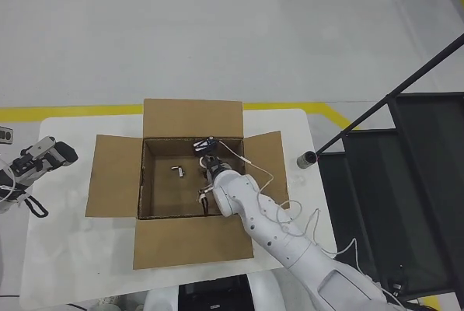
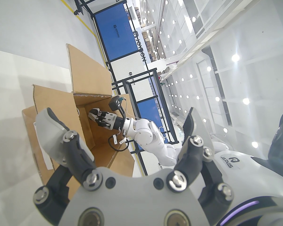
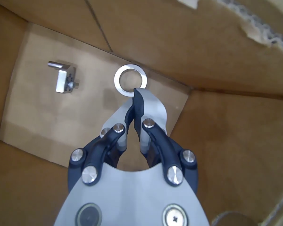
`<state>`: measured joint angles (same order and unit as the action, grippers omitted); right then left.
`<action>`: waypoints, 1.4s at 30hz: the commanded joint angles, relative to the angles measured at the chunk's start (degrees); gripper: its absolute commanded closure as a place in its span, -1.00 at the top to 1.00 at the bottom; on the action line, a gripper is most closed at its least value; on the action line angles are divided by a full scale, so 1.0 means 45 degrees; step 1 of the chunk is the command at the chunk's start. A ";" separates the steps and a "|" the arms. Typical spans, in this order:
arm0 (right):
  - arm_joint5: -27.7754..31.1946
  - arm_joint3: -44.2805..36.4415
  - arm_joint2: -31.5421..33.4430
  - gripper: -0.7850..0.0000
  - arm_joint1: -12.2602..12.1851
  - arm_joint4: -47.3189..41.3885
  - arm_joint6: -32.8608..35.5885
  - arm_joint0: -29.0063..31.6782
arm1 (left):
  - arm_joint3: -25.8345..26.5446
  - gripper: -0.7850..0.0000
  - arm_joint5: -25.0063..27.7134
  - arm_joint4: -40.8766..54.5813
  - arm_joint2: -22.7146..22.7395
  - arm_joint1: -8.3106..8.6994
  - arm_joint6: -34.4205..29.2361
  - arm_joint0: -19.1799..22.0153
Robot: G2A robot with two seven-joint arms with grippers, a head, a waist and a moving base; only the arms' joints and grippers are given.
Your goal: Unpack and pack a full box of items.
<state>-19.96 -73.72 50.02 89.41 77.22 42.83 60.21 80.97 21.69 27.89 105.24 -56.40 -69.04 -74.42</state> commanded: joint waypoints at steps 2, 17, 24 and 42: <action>-0.0363 0.0695 -0.0126 -0.73 0.0186 -0.0445 -0.0226 -0.0318 | 0.0000 1.00 0.0000 0.0000 0.0000 0.0000 0.0000 0.0000; -0.1458 0.2307 -0.0190 -0.65 0.0775 -0.1596 -0.1273 -0.1012 | 0.0000 1.00 0.0000 0.0000 0.0000 0.0000 0.0000 0.0000; -0.1489 0.2603 -0.0135 -0.38 0.0909 -0.1756 -0.1499 -0.1054 | 0.0000 1.00 0.0000 0.0000 0.0000 0.0000 0.0000 0.0000; -0.1447 0.1994 0.0186 -0.07 0.1026 -0.1542 -0.2283 -0.0720 | 0.0000 1.00 0.0000 0.0000 0.0000 0.0000 0.0000 0.0000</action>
<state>-26.51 -63.47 50.58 94.18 69.75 32.70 56.43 80.97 21.69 27.89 105.24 -56.40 -69.04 -74.42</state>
